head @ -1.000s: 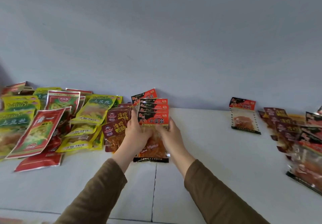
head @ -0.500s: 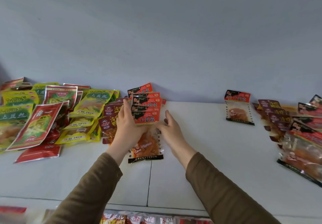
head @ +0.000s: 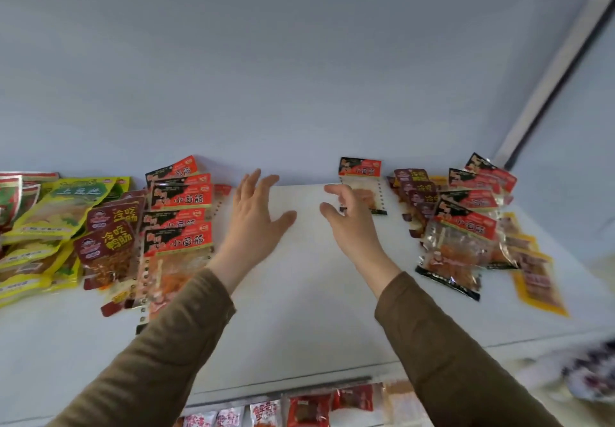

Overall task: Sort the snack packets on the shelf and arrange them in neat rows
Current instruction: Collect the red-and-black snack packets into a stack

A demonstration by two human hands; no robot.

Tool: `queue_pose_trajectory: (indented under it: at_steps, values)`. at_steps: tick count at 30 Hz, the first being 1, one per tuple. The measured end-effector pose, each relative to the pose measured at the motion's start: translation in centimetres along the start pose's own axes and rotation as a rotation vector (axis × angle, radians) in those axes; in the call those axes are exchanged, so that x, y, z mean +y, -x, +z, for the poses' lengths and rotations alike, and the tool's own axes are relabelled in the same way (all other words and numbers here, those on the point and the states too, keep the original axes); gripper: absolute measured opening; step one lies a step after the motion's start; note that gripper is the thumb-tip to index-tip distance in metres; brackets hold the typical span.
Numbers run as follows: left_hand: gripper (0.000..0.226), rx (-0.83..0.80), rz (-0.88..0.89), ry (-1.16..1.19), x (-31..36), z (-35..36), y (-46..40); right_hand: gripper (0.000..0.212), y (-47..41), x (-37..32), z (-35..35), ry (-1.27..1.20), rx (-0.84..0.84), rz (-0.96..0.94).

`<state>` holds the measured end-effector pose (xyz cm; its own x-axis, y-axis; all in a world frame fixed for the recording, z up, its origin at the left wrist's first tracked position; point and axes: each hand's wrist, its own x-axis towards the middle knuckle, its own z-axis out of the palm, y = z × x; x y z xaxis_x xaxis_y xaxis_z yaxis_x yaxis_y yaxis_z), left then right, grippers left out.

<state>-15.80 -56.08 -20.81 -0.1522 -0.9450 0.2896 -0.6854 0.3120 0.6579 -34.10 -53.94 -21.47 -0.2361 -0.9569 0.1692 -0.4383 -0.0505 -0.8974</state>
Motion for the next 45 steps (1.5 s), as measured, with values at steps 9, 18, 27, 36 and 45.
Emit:
queue_pose_trajectory:
  at_steps: [9,18,27,36,45]
  values:
    - [0.056,-0.155,0.035,0.076,10.6,11.6,-1.6,0.039,-1.2,5.9,-14.7,0.370,0.038,-0.099]
    - [0.090,-0.374,-0.140,0.197,18.1,20.9,-1.4,0.074,-3.0,14.0,-27.9,0.598,0.085,0.056]
    - [0.093,-0.288,-0.249,0.161,19.6,23.4,-2.0,0.112,-3.8,17.3,-27.4,0.393,0.124,0.183]
    - [0.057,-0.137,-0.336,0.383,19.8,24.6,-2.0,0.087,-2.8,16.4,-24.5,-0.010,0.163,-0.015]
    - [0.064,0.047,-0.372,0.861,19.4,23.3,-1.3,0.104,-2.4,13.8,-22.8,-0.240,-0.065,-0.072]
